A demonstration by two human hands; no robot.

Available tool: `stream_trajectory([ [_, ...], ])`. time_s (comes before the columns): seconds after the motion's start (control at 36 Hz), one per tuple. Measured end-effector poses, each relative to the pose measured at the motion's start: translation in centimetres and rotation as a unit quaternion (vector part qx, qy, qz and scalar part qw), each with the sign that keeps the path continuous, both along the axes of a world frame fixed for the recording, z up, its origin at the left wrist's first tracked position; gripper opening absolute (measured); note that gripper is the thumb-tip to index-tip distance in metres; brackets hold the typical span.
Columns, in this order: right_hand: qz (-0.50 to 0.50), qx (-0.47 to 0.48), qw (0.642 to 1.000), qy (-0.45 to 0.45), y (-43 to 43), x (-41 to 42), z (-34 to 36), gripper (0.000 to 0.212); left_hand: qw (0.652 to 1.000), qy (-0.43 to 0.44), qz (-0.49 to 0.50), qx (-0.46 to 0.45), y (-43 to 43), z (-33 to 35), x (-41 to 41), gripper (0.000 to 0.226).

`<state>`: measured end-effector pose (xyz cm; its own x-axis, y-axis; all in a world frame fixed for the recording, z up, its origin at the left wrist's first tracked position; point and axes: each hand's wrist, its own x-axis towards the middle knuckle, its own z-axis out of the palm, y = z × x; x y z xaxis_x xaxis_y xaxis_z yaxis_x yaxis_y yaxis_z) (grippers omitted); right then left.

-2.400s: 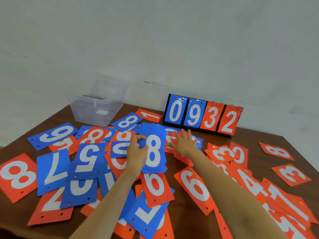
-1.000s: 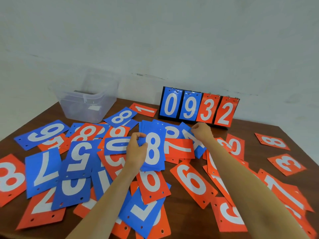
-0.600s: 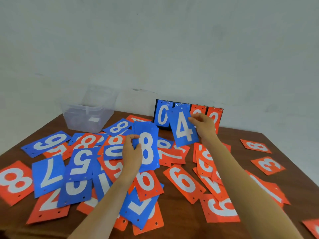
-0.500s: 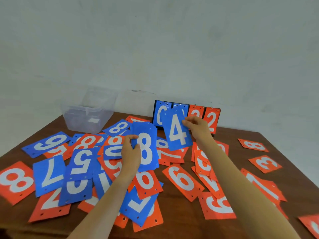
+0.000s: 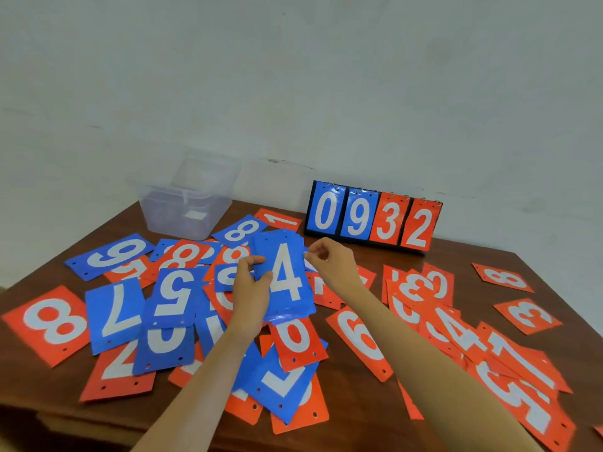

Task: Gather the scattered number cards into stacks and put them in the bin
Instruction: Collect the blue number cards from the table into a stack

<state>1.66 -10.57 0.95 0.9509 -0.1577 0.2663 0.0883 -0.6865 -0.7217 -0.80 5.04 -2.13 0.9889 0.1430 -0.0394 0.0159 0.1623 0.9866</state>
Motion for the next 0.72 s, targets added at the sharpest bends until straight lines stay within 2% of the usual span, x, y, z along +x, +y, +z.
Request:
stream_trajectory([
  [0.06, -0.014, -0.036, 0.999, 0.018, -0.6, 1.8, -0.8, 0.016, 1.000, 0.005, 0.016, 0.003, 0.6, -0.5, 0.9, 0.024],
  [0.22, -0.064, -0.120, 0.978, 0.159, -3.1, 7.8, -2.6, 0.042, 0.995, 0.001, 0.075, 0.062, 2.1, -1.6, 3.2, 0.029],
  [0.42, -0.042, -0.260, 0.910, 0.319, -3.4, 11.7, -3.0, 0.059, 0.996, -0.013, 0.054, 0.070, 2.1, -3.2, 4.1, 0.026],
  [0.5, -0.043, -0.287, 0.898, 0.332, -4.2, 13.4, -4.6, 0.054, 0.997, -0.010, 0.043, 0.059, 1.8, -3.3, 4.3, 0.026],
  [0.64, -0.079, -0.258, 0.913, 0.305, -3.8, 12.7, -3.8, 0.058, 0.998, -0.005, 0.031, 0.048, 1.9, -3.4, 4.4, 0.026],
  [0.72, -0.110, -0.251, 0.932, 0.239, -3.3, 12.5, -3.8, 0.038, 0.998, -0.004, 0.031, 0.047, 2.0, -3.3, 4.3, 0.025],
])
